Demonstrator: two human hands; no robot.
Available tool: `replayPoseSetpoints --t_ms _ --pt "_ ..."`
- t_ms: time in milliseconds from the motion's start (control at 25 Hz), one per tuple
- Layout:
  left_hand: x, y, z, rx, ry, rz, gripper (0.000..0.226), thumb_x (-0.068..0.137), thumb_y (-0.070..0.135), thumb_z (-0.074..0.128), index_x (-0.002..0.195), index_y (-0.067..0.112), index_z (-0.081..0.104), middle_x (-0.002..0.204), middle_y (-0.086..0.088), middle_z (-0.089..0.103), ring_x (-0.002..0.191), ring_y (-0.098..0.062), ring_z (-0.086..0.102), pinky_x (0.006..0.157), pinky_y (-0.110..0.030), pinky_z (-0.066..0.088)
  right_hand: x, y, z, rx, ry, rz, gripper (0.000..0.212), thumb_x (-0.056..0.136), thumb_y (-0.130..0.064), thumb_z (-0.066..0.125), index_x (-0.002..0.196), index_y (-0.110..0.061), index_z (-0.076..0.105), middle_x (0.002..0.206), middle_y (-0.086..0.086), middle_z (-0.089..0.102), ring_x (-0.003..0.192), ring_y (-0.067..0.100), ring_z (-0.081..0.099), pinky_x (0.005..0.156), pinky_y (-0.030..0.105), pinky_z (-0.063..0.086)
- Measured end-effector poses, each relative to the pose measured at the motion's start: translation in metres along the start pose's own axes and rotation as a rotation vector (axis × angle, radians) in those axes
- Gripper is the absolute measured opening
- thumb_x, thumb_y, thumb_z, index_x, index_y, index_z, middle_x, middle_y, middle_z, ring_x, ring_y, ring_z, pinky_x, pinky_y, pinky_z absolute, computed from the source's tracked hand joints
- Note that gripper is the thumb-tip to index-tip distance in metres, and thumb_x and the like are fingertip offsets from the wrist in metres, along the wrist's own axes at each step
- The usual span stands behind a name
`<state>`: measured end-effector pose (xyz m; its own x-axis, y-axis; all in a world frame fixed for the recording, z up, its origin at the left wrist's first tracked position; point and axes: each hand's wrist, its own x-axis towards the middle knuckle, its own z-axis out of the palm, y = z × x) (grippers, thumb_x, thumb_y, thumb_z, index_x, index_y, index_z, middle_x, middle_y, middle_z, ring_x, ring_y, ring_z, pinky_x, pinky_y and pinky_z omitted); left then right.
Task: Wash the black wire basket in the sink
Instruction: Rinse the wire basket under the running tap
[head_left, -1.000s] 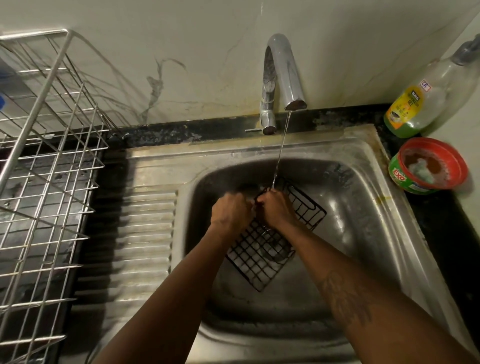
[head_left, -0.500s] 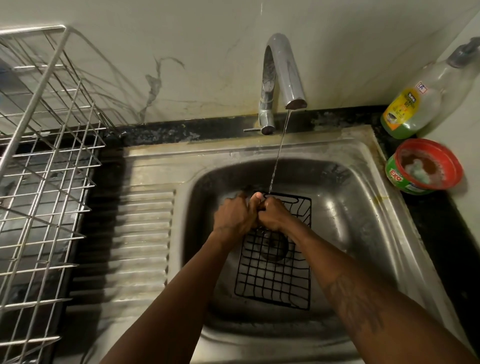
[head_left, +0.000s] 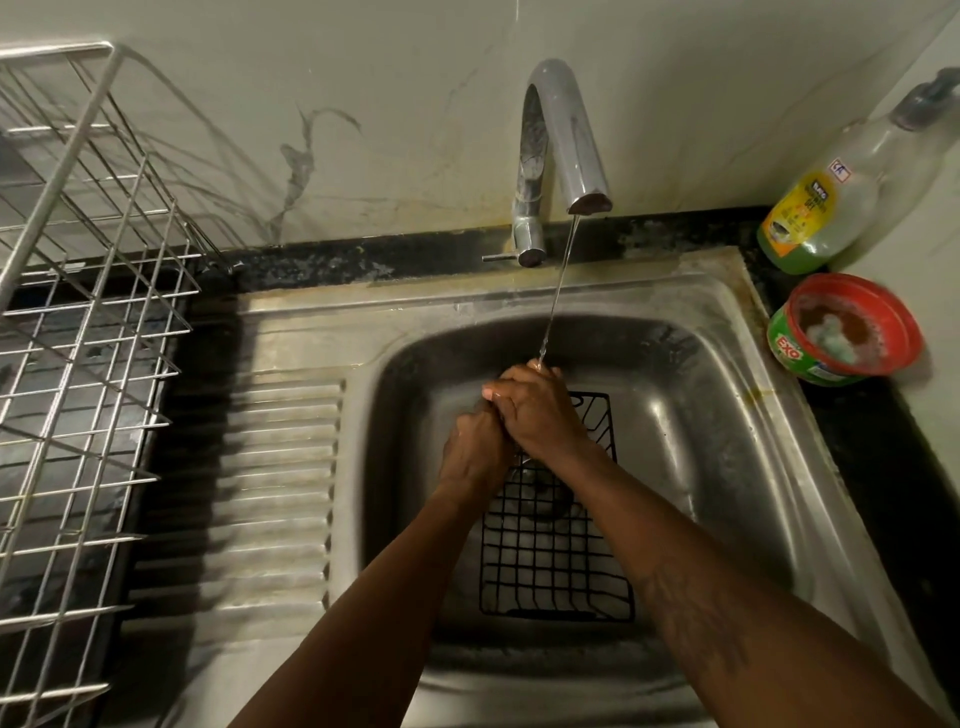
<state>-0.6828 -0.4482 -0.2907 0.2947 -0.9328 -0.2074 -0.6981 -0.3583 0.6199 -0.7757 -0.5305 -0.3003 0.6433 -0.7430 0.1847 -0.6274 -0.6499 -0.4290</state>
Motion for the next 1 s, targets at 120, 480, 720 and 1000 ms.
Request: replayPoseSetpoints --t_ms 120,480,720,1000 --pt "0.008 -0.001 0.001 0.048 0.054 -0.115 0.017 0.100 0.023 0.045 0.095 0.020 0.061 0.079 0.004 0.062 0.063 -0.009 0.059 0.051 -0.019 0.044 -0.002 0.022 -0.011 -0.094 -0.095 -0.027 0.030 0.095 -0.015 0.058 0.117 -0.028 0.073 0.107 -0.003 0.075 0.106 0.022 0.063 0.096 0.045 0.041" --pt "0.022 0.005 0.005 0.087 0.004 -0.114 0.015 0.096 0.019 0.051 0.088 0.021 0.063 0.082 0.001 0.067 0.066 -0.011 0.061 0.056 -0.021 0.046 0.010 0.009 -0.010 -0.176 -0.318 -0.003 0.040 0.096 -0.012 0.058 0.135 -0.020 0.055 0.127 0.005 0.065 0.119 0.028 0.060 0.104 0.044 0.041" --pt "0.021 0.004 -0.020 0.031 -0.004 -0.315 0.020 0.094 0.009 0.054 0.075 0.014 0.055 0.082 -0.006 0.060 0.066 -0.014 0.058 0.051 -0.023 0.046 0.002 0.037 -0.028 -0.349 -0.365 0.106 0.034 0.100 -0.014 0.052 0.130 -0.028 0.058 0.114 0.002 0.070 0.099 0.022 0.067 0.085 0.038 0.054" --pt "0.015 0.012 -0.010 0.050 -0.016 -0.170 0.013 0.096 0.021 0.053 0.091 0.019 0.064 0.085 -0.002 0.067 0.074 -0.019 0.067 0.069 -0.033 0.060 0.012 0.009 -0.005 -0.174 -0.441 -0.062 0.036 0.106 -0.031 0.040 0.133 -0.020 0.062 0.129 0.009 0.064 0.119 0.030 0.058 0.102 0.043 0.046"
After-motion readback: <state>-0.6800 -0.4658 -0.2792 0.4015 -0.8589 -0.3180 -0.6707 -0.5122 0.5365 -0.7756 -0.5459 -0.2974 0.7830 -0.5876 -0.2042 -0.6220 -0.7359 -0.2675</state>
